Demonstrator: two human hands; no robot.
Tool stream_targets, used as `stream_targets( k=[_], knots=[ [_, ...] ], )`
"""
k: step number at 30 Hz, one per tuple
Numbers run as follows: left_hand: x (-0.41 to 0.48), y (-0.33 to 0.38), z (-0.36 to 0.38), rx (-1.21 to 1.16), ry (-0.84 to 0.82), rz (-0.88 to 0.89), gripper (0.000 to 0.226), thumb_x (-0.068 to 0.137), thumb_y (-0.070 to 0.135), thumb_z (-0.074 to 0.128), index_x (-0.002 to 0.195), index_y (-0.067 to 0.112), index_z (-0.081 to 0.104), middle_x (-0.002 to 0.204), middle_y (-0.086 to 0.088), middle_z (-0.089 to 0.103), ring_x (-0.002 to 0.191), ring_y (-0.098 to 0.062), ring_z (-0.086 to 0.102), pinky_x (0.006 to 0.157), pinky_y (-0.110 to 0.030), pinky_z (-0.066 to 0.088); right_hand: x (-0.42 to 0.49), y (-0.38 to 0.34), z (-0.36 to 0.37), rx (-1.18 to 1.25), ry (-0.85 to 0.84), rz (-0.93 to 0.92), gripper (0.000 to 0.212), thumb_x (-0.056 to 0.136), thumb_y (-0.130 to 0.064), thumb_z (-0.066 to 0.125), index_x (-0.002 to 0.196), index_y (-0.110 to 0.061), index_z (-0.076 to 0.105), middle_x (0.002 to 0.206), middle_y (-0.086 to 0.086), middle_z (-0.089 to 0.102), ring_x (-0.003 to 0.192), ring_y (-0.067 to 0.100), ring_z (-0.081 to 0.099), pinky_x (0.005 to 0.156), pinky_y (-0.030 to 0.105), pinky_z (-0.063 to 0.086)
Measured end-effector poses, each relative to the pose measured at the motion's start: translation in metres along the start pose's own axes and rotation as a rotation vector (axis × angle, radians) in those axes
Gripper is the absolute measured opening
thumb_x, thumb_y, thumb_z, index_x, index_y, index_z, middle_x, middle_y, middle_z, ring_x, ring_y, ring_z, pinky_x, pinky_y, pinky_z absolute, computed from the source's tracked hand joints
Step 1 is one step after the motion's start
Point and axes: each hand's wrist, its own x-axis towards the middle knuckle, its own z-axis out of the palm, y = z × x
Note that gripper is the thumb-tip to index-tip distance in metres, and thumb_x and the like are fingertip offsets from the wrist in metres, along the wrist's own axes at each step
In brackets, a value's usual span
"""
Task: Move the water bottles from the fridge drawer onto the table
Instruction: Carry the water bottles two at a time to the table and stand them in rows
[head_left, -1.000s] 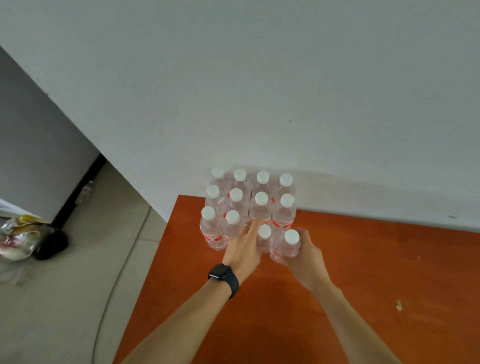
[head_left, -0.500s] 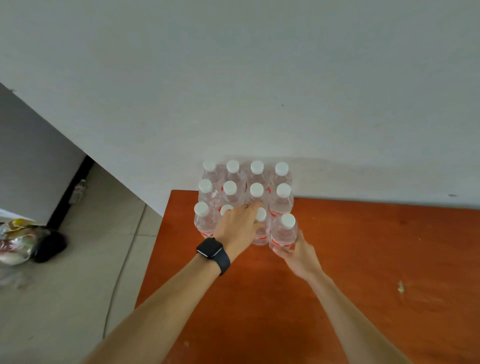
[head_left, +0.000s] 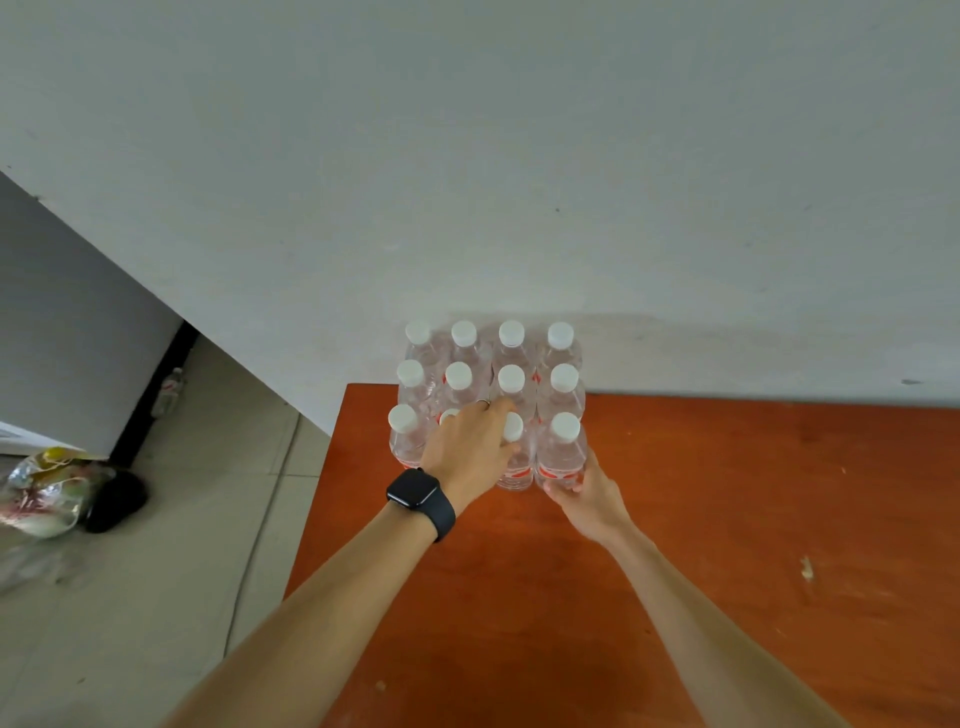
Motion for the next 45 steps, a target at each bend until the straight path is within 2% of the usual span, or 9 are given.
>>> stream_targets(
  k=[4, 8, 10, 12, 17, 22, 28, 39, 45],
  knots=[
    [-0.003, 0.004, -0.001, 0.016, -0.010, -0.004, 0.034, 0.095, 0.029, 0.059, 0.127, 0.022, 0.050, 0.103, -0.001, 0.063, 0.081, -0.023, 0.064, 0.065, -0.039, 0.058, -0.001, -0.006, -0.002, -0.006, -0.014, 0.018, 0.089, 0.084, -0.049, 0.072, 0.154, -0.031, 0.020, 0.149, -0.004, 0.049, 0.131, 0.021, 0.053, 0.104, 0.041, 0.045],
    [-0.012, 0.007, -0.009, 0.008, 0.004, 0.008, 0.043, 0.094, 0.028, 0.060, 0.135, 0.027, 0.046, 0.123, -0.002, 0.058, 0.092, -0.024, 0.066, 0.067, -0.036, 0.058, -0.003, -0.007, -0.005, -0.067, 0.003, 0.029, 0.097, 0.077, -0.049, 0.079, 0.153, -0.027, 0.022, 0.147, -0.002, 0.050, 0.129, 0.022, 0.055, 0.106, 0.043, 0.047],
    [-0.020, 0.006, -0.015, 0.018, 0.041, 0.025, 0.041, 0.095, 0.029, 0.058, 0.135, 0.028, 0.047, 0.129, -0.002, 0.057, 0.095, -0.023, 0.067, 0.070, -0.037, 0.059, -0.011, -0.008, -0.009, -0.108, 0.008, 0.054, 0.099, 0.077, -0.045, 0.081, 0.153, -0.023, 0.021, 0.146, 0.002, 0.052, 0.118, 0.021, 0.062, 0.097, 0.040, 0.054],
    [-0.031, 0.006, -0.022, 0.015, 0.082, 0.039, 0.038, 0.096, 0.031, 0.055, 0.134, 0.029, 0.048, 0.134, -0.001, 0.055, 0.096, -0.022, 0.067, 0.071, -0.037, 0.059, -0.030, -0.011, -0.015, -0.135, 0.028, 0.065, 0.093, 0.083, -0.040, 0.076, 0.154, -0.018, 0.021, 0.148, 0.006, 0.048, 0.108, 0.020, 0.065, 0.088, 0.034, 0.057],
    [-0.064, 0.022, -0.030, -0.049, 0.114, 0.124, 0.039, 0.099, 0.033, 0.050, 0.137, 0.031, 0.045, 0.142, 0.001, 0.049, 0.101, -0.020, 0.066, 0.071, -0.035, 0.059, -0.112, -0.012, -0.038, -0.190, 0.197, -0.008, 0.066, 0.094, -0.042, 0.062, 0.151, -0.025, 0.035, 0.153, -0.002, 0.042, 0.138, 0.019, 0.044, 0.112, 0.040, 0.040],
    [-0.089, 0.067, -0.011, -0.087, -0.005, 0.292, 0.042, 0.101, 0.037, 0.047, 0.142, 0.032, 0.045, 0.145, 0.005, 0.047, 0.124, -0.018, 0.054, 0.090, -0.036, 0.053, -0.221, 0.006, -0.071, -0.299, 0.495, -0.102, 0.047, 0.098, -0.046, 0.053, 0.143, -0.037, 0.046, 0.144, -0.019, 0.046, 0.140, 0.012, 0.037, 0.115, 0.030, 0.023],
    [-0.120, 0.176, 0.031, -0.045, -0.128, 0.633, 0.043, 0.100, 0.044, 0.046, 0.142, 0.036, 0.049, 0.152, 0.008, 0.043, 0.140, -0.015, 0.037, 0.114, -0.038, 0.034, -0.353, 0.049, -0.102, -0.387, 0.825, 0.083, 0.042, 0.098, -0.045, 0.050, 0.139, -0.039, 0.053, 0.145, -0.017, 0.048, 0.144, 0.017, 0.029, 0.117, 0.041, 0.032],
    [-0.284, 0.430, 0.085, -0.043, -0.196, 1.280, 0.041, 0.098, 0.049, 0.049, 0.136, 0.037, 0.056, 0.149, 0.005, 0.049, 0.140, -0.016, 0.039, 0.115, -0.036, 0.029, -0.613, 0.169, -0.115, -0.283, 1.232, 0.576, 0.046, 0.097, -0.055, 0.040, 0.140, -0.043, 0.050, 0.150, -0.015, 0.046, 0.146, 0.017, 0.026, 0.116, 0.039, 0.030],
    [-0.417, 0.547, 0.112, -0.011, -0.182, 1.523, 0.041, 0.099, 0.051, 0.047, 0.137, 0.038, 0.055, 0.147, 0.006, 0.051, 0.138, -0.015, 0.040, 0.116, -0.036, 0.029, -0.776, 0.240, -0.110, -0.275, 1.429, 0.698, 0.043, 0.098, -0.050, 0.046, 0.138, -0.039, 0.054, 0.146, -0.011, 0.051, 0.143, 0.020, 0.032, 0.117, 0.041, 0.031]
  ],
)
